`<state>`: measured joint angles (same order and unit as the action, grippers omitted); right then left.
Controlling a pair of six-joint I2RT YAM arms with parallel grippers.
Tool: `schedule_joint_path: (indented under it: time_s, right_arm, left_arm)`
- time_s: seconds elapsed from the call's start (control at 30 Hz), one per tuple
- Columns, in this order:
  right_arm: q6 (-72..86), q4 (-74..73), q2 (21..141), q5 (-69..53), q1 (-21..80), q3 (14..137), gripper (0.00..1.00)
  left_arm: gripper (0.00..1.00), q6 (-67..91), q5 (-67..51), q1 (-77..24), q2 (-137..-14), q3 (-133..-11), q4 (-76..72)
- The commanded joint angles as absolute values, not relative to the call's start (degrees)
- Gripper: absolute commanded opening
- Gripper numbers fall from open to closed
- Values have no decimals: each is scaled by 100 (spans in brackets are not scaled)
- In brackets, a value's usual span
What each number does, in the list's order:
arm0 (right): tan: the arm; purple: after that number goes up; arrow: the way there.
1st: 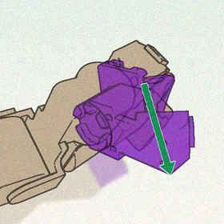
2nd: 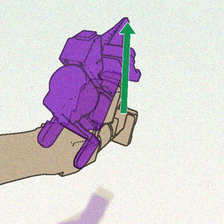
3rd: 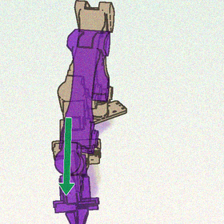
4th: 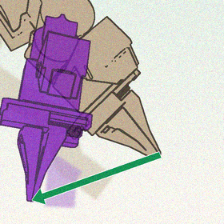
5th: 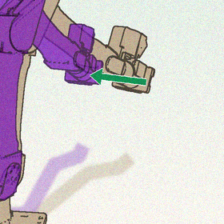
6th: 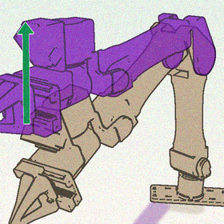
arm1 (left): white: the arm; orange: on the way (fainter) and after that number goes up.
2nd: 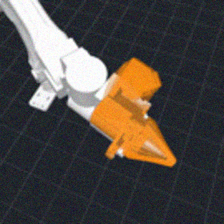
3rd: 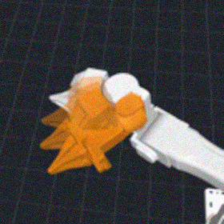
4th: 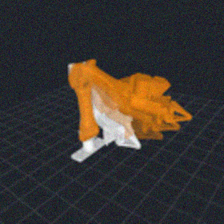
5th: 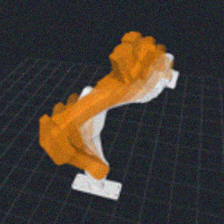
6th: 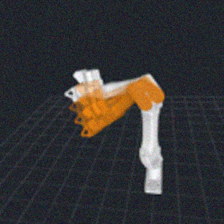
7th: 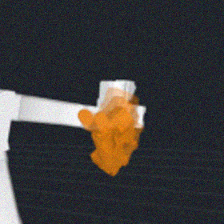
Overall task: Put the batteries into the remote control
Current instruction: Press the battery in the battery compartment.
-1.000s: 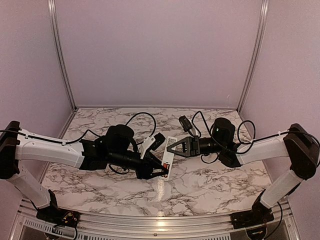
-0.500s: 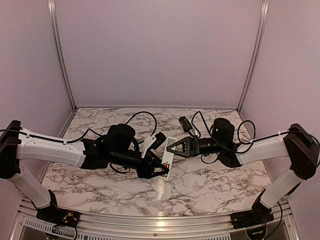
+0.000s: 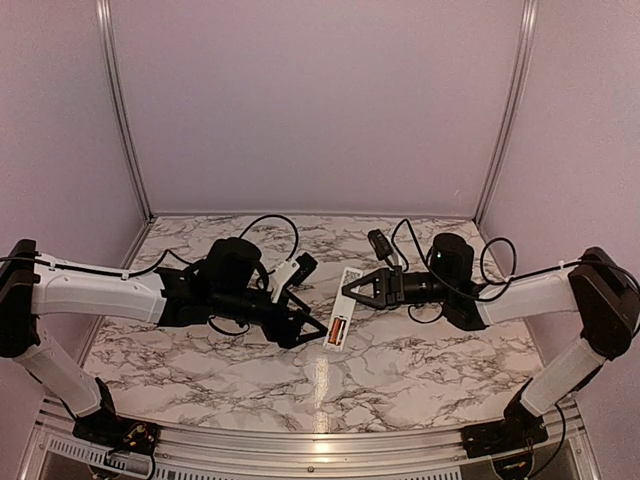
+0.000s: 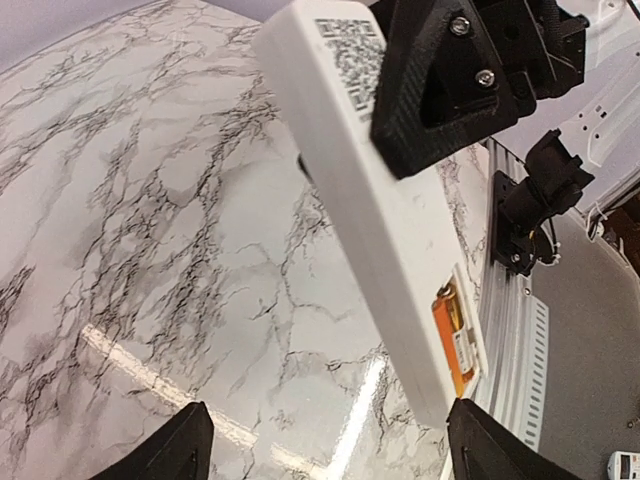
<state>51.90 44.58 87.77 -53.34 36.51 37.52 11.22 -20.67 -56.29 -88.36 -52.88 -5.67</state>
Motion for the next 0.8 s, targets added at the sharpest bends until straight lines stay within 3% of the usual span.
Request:
schedule_joint_path:
  time_s: [0.0,0.2,0.33,0.53,0.77]
  right_arm:
    - [4929,4093,8542,-5238,3279,3652,0]
    - [4570,3695,8523,-5133,3005,3639,0]
    - [4527,3718,8592,-5160,2906,3621,0]
    - [4780,4078,8827,-5068,2907,3524,0]
    - [5132,4429,8932,-4619,3007,3410,0]
  left_arm:
    - [87,375,-1599,-5237,-8483,-5533,887]
    - [86,-692,-576,-4940,-8722,-5978,2603]
    - [84,-967,-246,-4898,-8760,-5986,2761]
    - [81,-683,-977,-5036,-8711,-5816,1596]
    - [85,513,-347,-6013,-9104,-6308,205]
